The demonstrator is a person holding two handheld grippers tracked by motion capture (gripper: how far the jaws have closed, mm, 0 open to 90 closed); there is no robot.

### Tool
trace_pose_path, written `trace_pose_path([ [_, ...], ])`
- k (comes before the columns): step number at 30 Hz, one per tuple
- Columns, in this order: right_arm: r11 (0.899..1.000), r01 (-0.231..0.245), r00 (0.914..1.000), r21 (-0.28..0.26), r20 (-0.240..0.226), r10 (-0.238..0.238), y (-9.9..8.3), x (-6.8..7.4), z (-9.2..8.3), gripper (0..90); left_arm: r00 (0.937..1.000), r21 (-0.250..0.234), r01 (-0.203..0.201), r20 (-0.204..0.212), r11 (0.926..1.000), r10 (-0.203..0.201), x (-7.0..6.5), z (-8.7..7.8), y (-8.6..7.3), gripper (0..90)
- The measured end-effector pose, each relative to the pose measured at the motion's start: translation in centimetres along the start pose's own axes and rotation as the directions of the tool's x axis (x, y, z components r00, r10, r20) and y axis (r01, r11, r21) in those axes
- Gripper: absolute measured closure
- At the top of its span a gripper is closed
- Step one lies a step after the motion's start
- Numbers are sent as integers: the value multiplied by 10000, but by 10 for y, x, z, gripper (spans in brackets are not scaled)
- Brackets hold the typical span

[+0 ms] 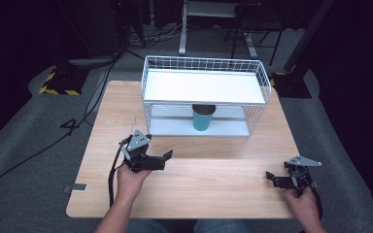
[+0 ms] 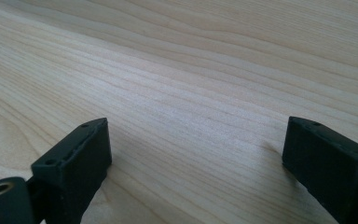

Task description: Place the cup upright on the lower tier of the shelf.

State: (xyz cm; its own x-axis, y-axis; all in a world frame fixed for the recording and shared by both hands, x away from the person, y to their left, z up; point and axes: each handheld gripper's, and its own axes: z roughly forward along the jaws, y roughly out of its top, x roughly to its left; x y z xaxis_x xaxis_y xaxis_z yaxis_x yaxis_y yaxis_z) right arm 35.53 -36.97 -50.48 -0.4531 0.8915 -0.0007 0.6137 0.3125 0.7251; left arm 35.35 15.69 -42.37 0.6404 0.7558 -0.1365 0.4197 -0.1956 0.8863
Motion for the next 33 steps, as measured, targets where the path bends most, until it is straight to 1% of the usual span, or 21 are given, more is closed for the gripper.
trace_pose_path([
  [1,10000,-4,10000,1,0,4,0,0,0,83,10000,-12,23,25,10000,-23,-1,-7,-2,23],
  [2,10000,3,10000,3,4,-3,0,0,0,83,10000,-51,6,20,10000,-6,-1,-11,-3,23],
  [3,10000,3,10000,3,4,-3,0,0,0,83,10000,-51,6,20,10000,-6,-1,-11,-3,24],
  [8,10000,37,10000,-23,2,-37,1,0,1,80,9997,-130,-141,219,9998,144,-3,-27,-8,23],
  [10,10000,40,10000,-3,-8,-40,1,0,1,80,9991,-110,-188,380,9998,192,-3,-35,-12,23],
  [12,10000,39,10000,-1,-8,-39,1,0,1,80,9988,-117,-201,445,9997,206,-2,-41,-17,24],
  [13,10000,44,10000,-7,-8,-44,1,0,1,79,9985,-80,-128,523,9999,132,-2,-43,-20,24],
  [14,10000,37,10000,-3,-8,-37,1,0,1,80,9982,29,-183,574,9998,181,-1,-45,-23,23],
  [16,10000,41,10000,-3,-9,-41,1,0,1,79,9982,269,-164,579,9995,149,0,-48,-29,24],
  [17,10000,45,10000,-5,-8,-45,1,0,1,80,9973,440,-99,727,9990,66,1,-50,-32,27],
  [20,10000,39,10000,-10,-9,-39,1,0,1,79,9959,550,91,889,9984,-140,4,-53,-43,34],
  [21,10000,31,10000,-16,-13,-31,1,0,1,79,9957,568,99,913,9983,-151,5,-54,-47,34],
  [23,10000,33,10000,-15,-11,-33,1,0,1,79,9960,602,225,855,9979,-277,6,-55,-56,41],
  [25,10000,41,10000,-9,-10,-41,1,0,1,79,9942,1075,355,976,9936,-461,9,-54,-62,44],
  [26,10000,40,10000,-5,-8,-40,1,0,1,79,9943,1265,453,897,9909,-569,11,-55,-67,56],
  [27,10000,40,10000,-5,-8,-40,1,0,1,79,9943,1265,453,897,9909,-569,11,-55,-67,59],
  [28,10000,36,10000,-6,-10,-36,1,0,1,79,9922,1532,507,1046,9869,-672,13,-55,-70,59],
  [29,10000,38,10000,-4,-7,-38,1,0,1,79,9908,1739,609,1090,9829,-807,14,-55,-72,58],
  [31,10000,38,10000,-5,-8,-38,1,0,1,79,9924,2024,573,952,9776,-779,17,-54,-77,61],
  [33,10000,38,10000,-8,-8,-38,1,0,1,79,9904,2283,728,979,9709,-973,20,-52,-82,61],
])
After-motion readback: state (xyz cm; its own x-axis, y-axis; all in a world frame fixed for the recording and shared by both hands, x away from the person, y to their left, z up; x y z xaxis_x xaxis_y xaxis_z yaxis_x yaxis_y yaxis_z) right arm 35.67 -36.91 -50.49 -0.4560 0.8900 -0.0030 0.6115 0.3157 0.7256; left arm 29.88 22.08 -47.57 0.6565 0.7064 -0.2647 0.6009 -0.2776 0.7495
